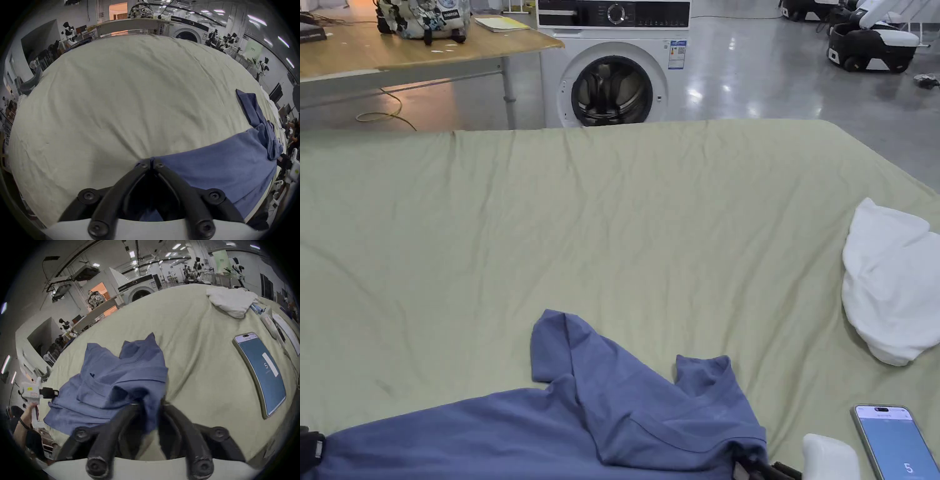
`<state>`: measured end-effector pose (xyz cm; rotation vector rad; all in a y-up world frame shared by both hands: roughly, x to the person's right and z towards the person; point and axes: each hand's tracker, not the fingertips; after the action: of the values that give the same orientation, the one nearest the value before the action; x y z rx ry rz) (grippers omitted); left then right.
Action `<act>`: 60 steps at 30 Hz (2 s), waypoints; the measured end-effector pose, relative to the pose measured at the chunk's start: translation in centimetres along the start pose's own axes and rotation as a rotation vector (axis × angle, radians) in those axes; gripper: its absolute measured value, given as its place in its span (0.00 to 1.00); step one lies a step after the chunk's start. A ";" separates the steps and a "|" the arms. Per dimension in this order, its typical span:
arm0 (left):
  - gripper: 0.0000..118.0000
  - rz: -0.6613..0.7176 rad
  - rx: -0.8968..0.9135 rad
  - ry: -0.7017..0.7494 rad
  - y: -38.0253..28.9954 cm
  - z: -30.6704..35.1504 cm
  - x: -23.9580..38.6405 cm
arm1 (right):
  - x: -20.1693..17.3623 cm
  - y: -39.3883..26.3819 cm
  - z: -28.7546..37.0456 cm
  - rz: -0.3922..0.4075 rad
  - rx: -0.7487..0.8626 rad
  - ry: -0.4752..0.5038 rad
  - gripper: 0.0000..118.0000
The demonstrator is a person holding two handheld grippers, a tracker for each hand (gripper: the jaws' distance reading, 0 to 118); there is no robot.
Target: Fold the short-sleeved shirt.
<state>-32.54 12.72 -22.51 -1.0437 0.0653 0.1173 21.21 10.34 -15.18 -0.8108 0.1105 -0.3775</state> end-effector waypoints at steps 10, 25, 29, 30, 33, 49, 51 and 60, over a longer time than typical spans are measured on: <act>0.00 0.113 0.569 -0.209 1.9 16.5 -1.1 | -4.5 7.7 8.0 0.158 0.269 0.249 0.03; 0.00 0.062 0.946 -0.160 16.7 30.7 -3.1 | -12.6 32.4 12.0 0.245 0.507 0.265 0.03; 0.00 0.076 0.949 -0.117 21.7 30.2 -3.0 | -15.7 38.1 11.5 0.238 0.518 0.258 0.03; 0.00 0.072 0.946 -0.110 22.8 29.8 -2.9 | -16.4 39.4 11.4 0.234 0.520 0.259 0.03; 0.00 0.077 0.937 -0.084 24.2 29.5 -2.1 | -18.1 42.1 10.2 0.272 0.541 0.188 0.03; 0.00 0.149 0.644 -0.138 17.9 14.0 -3.1 | -11.4 33.7 -5.0 0.219 0.269 0.115 0.03; 0.00 0.143 0.618 -0.171 13.6 12.4 -3.7 | -8.8 29.3 -4.9 0.206 0.247 0.128 0.03; 0.00 0.269 0.440 -0.232 -5.5 9.4 -3.8 | 0.6 9.2 -0.5 0.102 0.099 0.073 0.03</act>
<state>-35.65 17.85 -12.72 -0.5730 0.0191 0.4469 24.27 15.48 -22.15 -0.6908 0.1990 -0.3134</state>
